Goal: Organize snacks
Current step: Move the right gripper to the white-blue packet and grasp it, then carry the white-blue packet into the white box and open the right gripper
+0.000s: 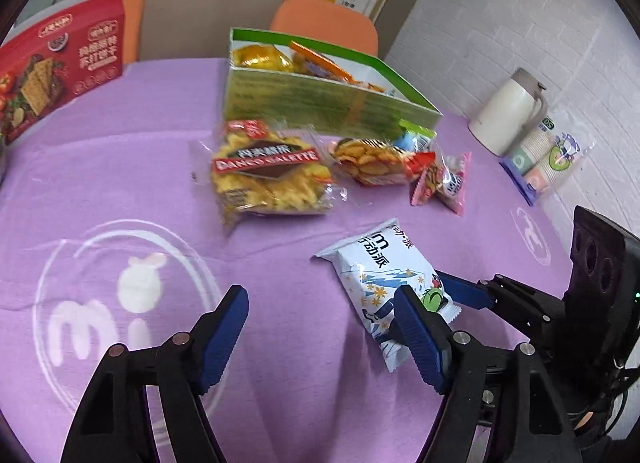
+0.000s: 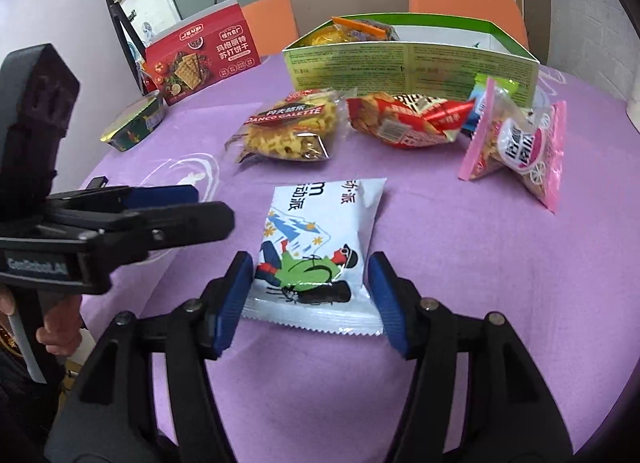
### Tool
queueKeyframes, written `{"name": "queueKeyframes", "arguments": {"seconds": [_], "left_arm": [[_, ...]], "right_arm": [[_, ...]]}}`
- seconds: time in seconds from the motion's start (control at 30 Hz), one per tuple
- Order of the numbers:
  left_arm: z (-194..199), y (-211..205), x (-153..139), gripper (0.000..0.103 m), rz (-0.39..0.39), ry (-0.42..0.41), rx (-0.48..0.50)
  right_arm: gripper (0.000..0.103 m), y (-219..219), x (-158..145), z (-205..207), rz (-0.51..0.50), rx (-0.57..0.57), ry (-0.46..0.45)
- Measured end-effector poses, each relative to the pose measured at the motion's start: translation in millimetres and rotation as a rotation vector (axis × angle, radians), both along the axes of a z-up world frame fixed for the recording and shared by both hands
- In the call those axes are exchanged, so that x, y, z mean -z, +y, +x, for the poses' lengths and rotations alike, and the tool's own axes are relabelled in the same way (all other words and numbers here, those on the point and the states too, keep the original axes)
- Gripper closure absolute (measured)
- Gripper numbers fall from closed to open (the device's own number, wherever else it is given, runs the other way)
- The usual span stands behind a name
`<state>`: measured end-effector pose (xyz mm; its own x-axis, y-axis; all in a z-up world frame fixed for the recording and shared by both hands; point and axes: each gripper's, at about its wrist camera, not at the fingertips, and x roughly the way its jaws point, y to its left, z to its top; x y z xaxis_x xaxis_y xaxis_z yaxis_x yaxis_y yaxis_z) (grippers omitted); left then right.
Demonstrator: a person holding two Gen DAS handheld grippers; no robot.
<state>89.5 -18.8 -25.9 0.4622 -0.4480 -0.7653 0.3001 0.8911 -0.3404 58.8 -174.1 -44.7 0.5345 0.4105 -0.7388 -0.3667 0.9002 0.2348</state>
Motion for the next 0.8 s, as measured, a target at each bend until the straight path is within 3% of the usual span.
{"name": "queueKeyframes", "arguments": {"seconds": [0.2,0.53,0.8], "left_arm": [[5,-27,7,0.032,-0.031,0.053,0.048],[13,-39,14,0.037,-0.047,0.102,0.067],[11,-44,9,0.061,-0.052,0.071,0.061]], "right_arm": [[0.033,-6,-1,-5,0.009,-0.017,0.0],[0.033,-3,5,2,0.025,-0.04,0.017],[0.043,-9,4,4,0.059,-0.026,0.027]]}}
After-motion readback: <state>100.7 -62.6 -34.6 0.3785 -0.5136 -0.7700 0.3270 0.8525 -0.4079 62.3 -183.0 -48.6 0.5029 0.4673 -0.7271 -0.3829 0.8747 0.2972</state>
